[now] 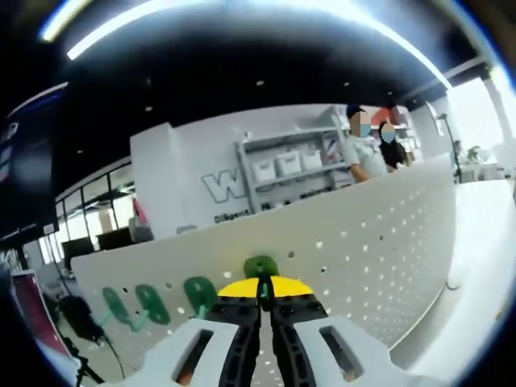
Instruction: Insert the hook assembly into the mounting plate slot until the hook locks in place.
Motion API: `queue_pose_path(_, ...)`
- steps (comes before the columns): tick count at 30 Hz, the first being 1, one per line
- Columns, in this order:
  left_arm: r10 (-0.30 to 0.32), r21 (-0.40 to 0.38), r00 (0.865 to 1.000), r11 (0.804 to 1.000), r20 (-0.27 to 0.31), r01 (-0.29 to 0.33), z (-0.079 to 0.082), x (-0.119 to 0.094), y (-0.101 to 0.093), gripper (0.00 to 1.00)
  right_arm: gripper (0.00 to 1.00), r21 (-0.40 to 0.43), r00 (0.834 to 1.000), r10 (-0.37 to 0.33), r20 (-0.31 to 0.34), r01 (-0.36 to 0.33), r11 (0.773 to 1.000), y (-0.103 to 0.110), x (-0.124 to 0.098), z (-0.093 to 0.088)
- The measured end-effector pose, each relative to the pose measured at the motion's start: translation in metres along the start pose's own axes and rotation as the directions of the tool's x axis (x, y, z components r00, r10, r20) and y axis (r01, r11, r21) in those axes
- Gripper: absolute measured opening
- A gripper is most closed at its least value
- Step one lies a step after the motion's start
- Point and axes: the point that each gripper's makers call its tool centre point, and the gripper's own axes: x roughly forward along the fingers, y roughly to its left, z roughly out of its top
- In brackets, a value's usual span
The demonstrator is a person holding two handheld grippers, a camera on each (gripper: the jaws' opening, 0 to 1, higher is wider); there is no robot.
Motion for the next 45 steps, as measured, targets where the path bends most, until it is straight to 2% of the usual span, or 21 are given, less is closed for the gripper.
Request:
queue_pose_path(3, -0.005, 0.005, 1.0, 1.0, -0.012, 0.005, -0.001, 0.001, 0.001, 0.02, 0.63, 0.004, 1.0, 0.001, -0.002, -0.001, 1.0, 0.0, 0.0, 0.0)
queue_pose_path(12, 0.009, 0.008, 1.0, 1.0, 0.011, -0.009, -0.004, 0.003, 0.0, 0.03, 0.62, 0.006, 1.0, 0.006, -0.005, -0.006, 1.0, 0.001, 0.001, -0.001)
queue_pose_path(19, 0.036, 0.094, 0.999, 0.995, 0.016, -0.038, -0.003, 0.001, -0.002, 0.03, 0.63, -0.013, 1.0, -0.016, 0.006, 0.016, 1.0, -0.003, -0.002, 0.002)
queue_pose_path(21, 0.038, 0.099, 0.999, 0.994, 0.014, -0.04, -0.003, 0.001, -0.002, 0.03, 0.63, -0.049, 0.998, -0.05, 0.024, 0.051, 0.998, -0.009, -0.005, 0.008)
queue_pose_path(22, 0.039, 0.097, 0.999, 0.994, 0.012, -0.04, -0.003, 0.001, -0.001, 0.03, 0.63, -0.092, 0.996, -0.075, 0.04, 0.079, 0.993, -0.012, -0.007, 0.013)
queue_pose_path(25, 0.049, 0.132, 0.999, 0.99, 0.008, -0.049, -0.003, 0.001, -0.002, 0.03, 0.66, -0.187, 0.988, -0.144, 0.057, 0.153, 0.97, -0.021, -0.012, 0.02)
queue_pose_path(27, 0.053, 0.143, 0.999, 0.988, 0.007, -0.054, -0.003, 0.001, -0.002, 0.03, 0.67, -0.228, 0.984, -0.165, 0.061, 0.175, 0.958, -0.022, -0.013, 0.022)
queue_pose_path(29, 0.062, 0.175, 0.998, 0.983, 0.003, -0.061, -0.003, 0.002, -0.003, 0.04, 0.69, -0.249, 0.983, -0.174, 0.054, 0.183, 0.951, -0.022, -0.013, 0.021)
queue_pose_path(35, 0.074, 0.249, 0.997, 0.966, 0.01, -0.074, -0.002, 0.0, -0.004, 0.04, 0.7, -0.236, 0.983, -0.174, 0.053, 0.181, 0.955, -0.024, -0.013, 0.02)
queue_pose_path(36, 0.073, 0.246, 0.997, 0.967, 0.011, -0.073, -0.002, 0.0, -0.004, 0.04, 0.71, -0.235, 0.983, -0.176, 0.061, 0.185, 0.954, -0.025, -0.013, 0.022)
queue_pose_path(37, 0.06, 0.186, 0.998, 0.981, 0.019, -0.062, -0.002, 0.0, -0.004, 0.04, 0.71, -0.234, 0.983, -0.175, 0.062, 0.185, 0.954, -0.025, -0.013, 0.022)
queue_pose_path(38, 0.041, 0.094, 0.999, 0.995, 0.026, -0.044, -0.002, 0.001, -0.004, 0.03, 0.71, -0.229, 0.983, -0.172, 0.062, 0.181, 0.956, -0.024, -0.013, 0.022)
queue_pose_path(39, 0.019, -0.042, 0.999, 0.999, 0.046, -0.017, -0.002, 0.0, -0.001, 0.03, 0.71, -0.226, 0.984, -0.17, 0.06, 0.179, 0.957, -0.024, -0.013, 0.021)
queue_pose_path(41, 0.012, -0.067, 0.998, 0.998, 0.062, -0.008, -0.002, 0.0, 0.0, 0.03, 0.71, -0.222, 0.984, -0.166, 0.06, 0.176, 0.959, -0.024, -0.013, 0.021)
queue_pose_path(42, 0.02, -0.028, 0.998, 0.999, 0.061, -0.019, -0.004, -0.001, 0.001, 0.03, 0.71, -0.217, 0.984, -0.166, 0.058, 0.174, 0.961, -0.025, -0.013, 0.021)
queue_pose_path(43, 0.023, -0.026, 0.998, 0.999, 0.064, -0.021, -0.003, -0.001, 0.0, 0.03, 0.71, -0.211, 0.985, -0.165, 0.058, 0.173, 0.962, -0.025, -0.013, 0.021)
queue_pose_path(44, 0.023, -0.037, 0.997, 0.999, 0.07, -0.021, -0.003, -0.001, 0.0, 0.03, 0.71, -0.206, 0.985, -0.164, 0.058, 0.173, 0.963, -0.025, -0.013, 0.02)
queue_pose_path(45, 0.02, -0.08, 0.997, 0.997, 0.078, -0.014, -0.003, -0.002, 0.0, 0.03, 0.71, -0.205, 0.985, -0.165, 0.058, 0.173, 0.963, -0.026, -0.013, 0.02)
